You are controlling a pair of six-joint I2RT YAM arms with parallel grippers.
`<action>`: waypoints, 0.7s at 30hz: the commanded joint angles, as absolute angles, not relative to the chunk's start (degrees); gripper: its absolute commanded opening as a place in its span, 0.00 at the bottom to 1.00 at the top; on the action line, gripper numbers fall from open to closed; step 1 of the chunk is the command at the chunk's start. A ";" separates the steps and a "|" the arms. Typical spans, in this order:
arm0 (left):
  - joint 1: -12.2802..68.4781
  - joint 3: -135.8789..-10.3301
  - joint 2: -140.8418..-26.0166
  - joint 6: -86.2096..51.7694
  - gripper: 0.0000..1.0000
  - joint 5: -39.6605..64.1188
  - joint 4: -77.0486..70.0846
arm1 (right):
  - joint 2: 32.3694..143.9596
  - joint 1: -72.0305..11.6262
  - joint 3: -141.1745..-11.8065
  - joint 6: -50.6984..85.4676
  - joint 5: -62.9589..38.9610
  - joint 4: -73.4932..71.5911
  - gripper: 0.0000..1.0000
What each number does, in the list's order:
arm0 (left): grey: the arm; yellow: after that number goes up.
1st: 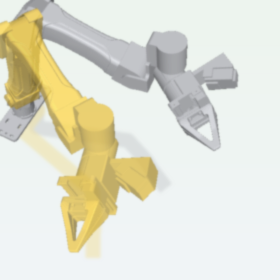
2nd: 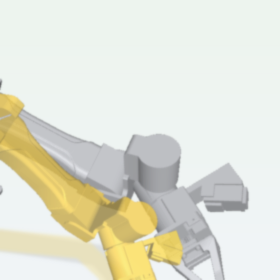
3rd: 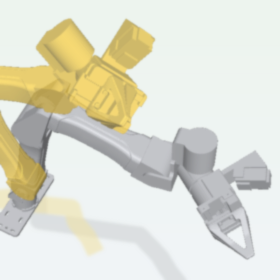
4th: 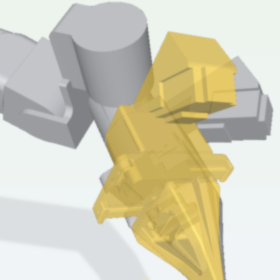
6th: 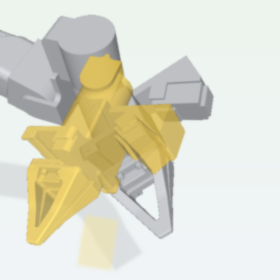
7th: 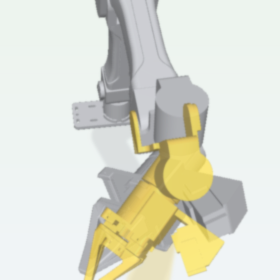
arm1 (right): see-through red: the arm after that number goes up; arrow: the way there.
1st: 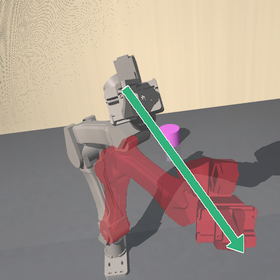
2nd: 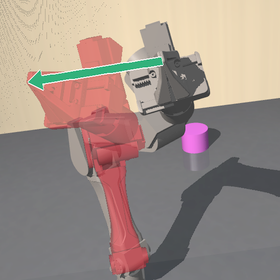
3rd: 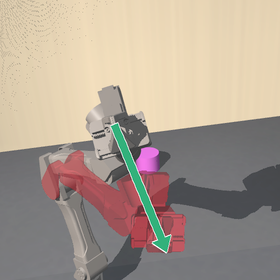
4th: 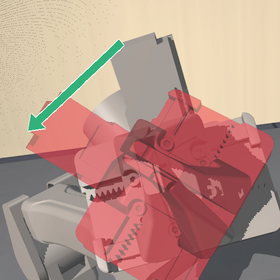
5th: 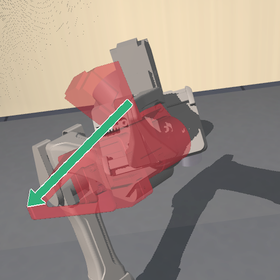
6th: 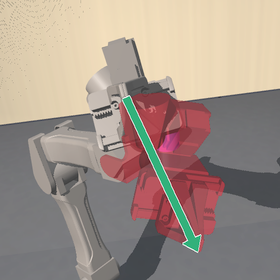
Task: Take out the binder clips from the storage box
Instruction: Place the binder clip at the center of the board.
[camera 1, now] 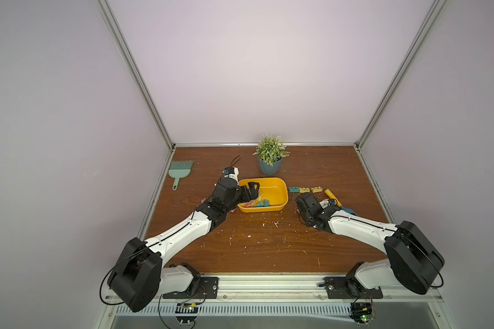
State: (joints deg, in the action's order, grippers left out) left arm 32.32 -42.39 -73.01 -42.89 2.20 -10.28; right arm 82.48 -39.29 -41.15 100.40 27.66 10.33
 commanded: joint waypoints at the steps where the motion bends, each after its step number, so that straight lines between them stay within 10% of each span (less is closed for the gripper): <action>1: 32.83 -42.41 -71.81 -43.13 0.99 0.66 -9.54 | 84.23 -39.42 -44.75 102.55 29.42 11.32 0.00; 21: 32.79 -42.89 -72.50 -43.44 0.99 0.36 -9.15 | 88.27 -39.69 -48.25 98.88 21.49 9.07 0.21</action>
